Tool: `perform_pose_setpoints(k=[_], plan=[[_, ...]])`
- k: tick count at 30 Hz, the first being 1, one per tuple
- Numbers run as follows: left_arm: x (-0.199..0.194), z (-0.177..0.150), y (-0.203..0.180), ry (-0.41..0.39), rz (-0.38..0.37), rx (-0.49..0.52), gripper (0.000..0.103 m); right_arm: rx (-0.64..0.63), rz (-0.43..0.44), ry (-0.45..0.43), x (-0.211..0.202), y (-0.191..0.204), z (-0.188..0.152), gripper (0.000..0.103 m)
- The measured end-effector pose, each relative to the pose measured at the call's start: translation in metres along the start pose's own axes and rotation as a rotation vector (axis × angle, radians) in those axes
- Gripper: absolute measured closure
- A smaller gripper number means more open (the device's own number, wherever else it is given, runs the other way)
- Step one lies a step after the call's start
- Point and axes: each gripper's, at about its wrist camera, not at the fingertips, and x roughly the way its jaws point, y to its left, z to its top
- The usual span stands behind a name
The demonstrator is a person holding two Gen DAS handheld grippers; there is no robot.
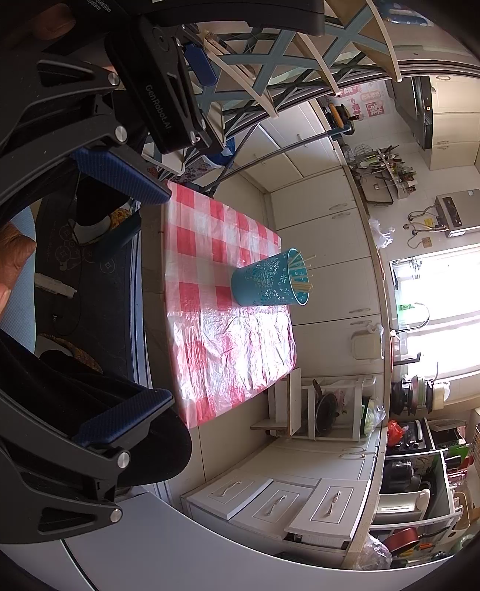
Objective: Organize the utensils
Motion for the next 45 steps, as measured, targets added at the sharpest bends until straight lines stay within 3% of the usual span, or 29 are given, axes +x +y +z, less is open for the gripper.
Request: perform_pose_setpoints(k=[45], plan=[[-0.0001,-0.0051,-0.0065,0.004,-0.012,0.001,0.008,-0.002,-0.002,0.006,0.0026,0.0027,-0.0024,0.007]])
